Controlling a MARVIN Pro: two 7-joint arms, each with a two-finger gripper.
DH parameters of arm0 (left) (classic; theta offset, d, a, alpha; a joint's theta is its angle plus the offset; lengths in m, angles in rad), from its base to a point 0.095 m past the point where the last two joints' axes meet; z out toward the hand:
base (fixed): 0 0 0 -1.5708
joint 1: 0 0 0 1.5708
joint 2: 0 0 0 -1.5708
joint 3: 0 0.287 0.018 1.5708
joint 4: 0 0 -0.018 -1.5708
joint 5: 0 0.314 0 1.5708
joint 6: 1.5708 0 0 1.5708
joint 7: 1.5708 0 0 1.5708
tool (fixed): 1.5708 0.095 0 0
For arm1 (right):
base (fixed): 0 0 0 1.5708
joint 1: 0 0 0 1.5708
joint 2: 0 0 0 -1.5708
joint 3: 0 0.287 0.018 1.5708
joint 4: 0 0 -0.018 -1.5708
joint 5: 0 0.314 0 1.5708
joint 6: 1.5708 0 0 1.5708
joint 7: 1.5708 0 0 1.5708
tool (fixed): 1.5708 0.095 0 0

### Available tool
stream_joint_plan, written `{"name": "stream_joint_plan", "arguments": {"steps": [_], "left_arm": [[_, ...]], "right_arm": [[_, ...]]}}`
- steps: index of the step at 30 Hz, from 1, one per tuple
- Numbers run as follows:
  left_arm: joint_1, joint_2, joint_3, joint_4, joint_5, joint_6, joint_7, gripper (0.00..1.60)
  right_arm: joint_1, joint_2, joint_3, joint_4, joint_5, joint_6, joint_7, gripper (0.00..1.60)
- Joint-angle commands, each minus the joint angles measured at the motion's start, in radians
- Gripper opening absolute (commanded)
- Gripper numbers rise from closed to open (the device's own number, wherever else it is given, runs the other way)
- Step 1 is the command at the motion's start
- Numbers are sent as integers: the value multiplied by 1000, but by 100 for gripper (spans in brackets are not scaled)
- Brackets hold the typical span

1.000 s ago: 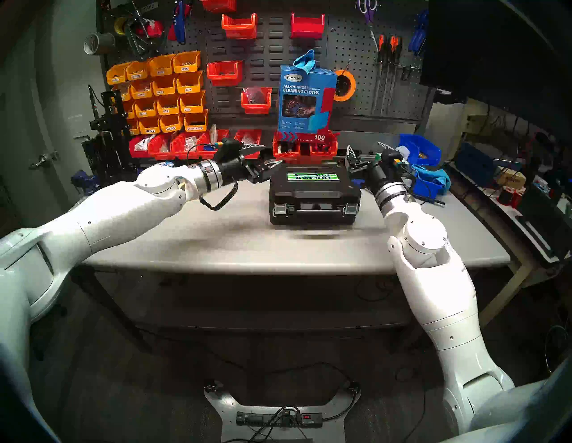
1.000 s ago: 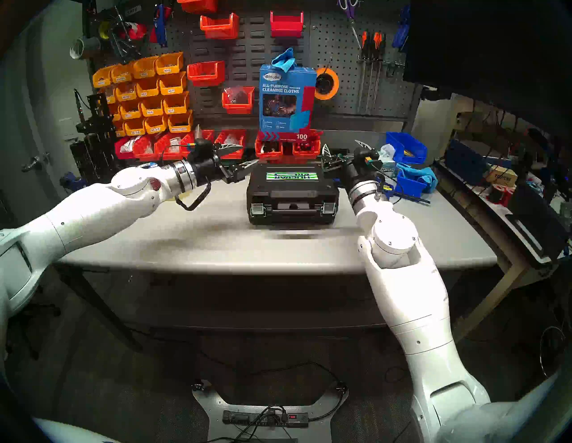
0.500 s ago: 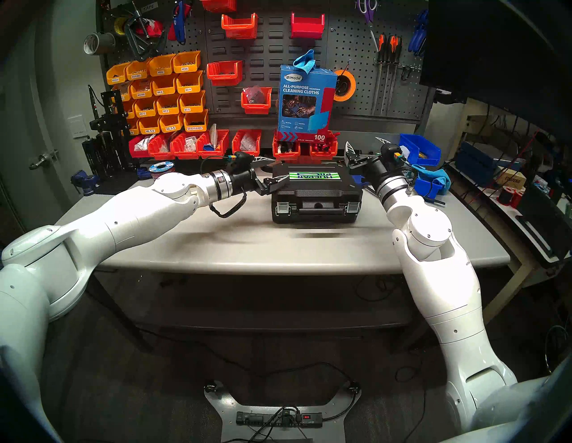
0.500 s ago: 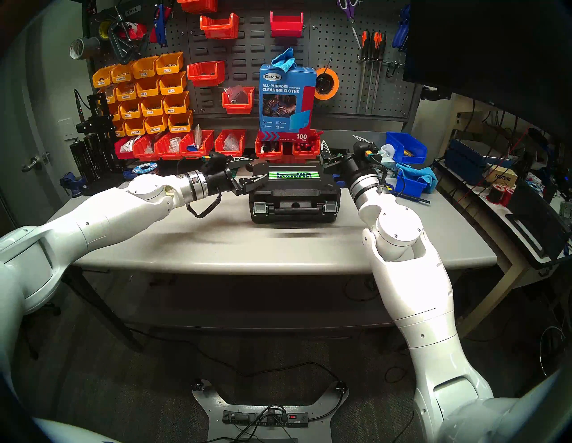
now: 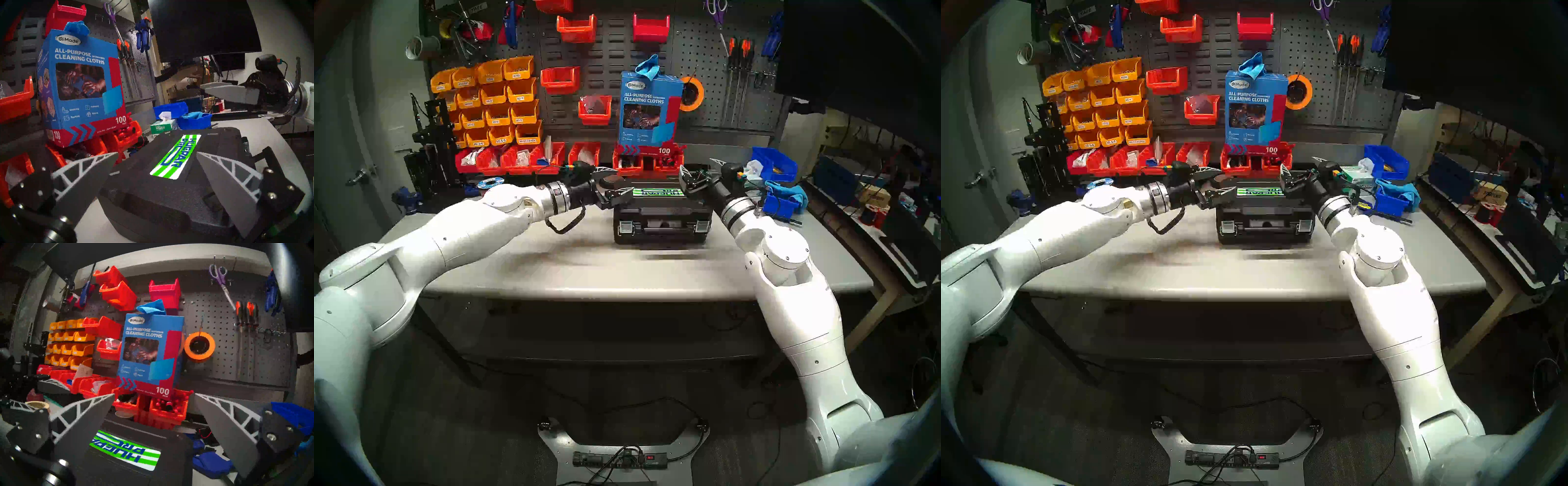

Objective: Open the tool box

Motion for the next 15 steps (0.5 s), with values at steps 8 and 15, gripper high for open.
{"name": "stream_joint_plan", "arguments": {"steps": [8,15], "left_arm": [[-32,128,-84,-178,-60,10,52,160],[-15,171,-97,-266,-79,33,119,160]], "right_arm": [[45,73,33,67,72,-3,163,160],[89,125,40,132,130,-20,314,160]]}}
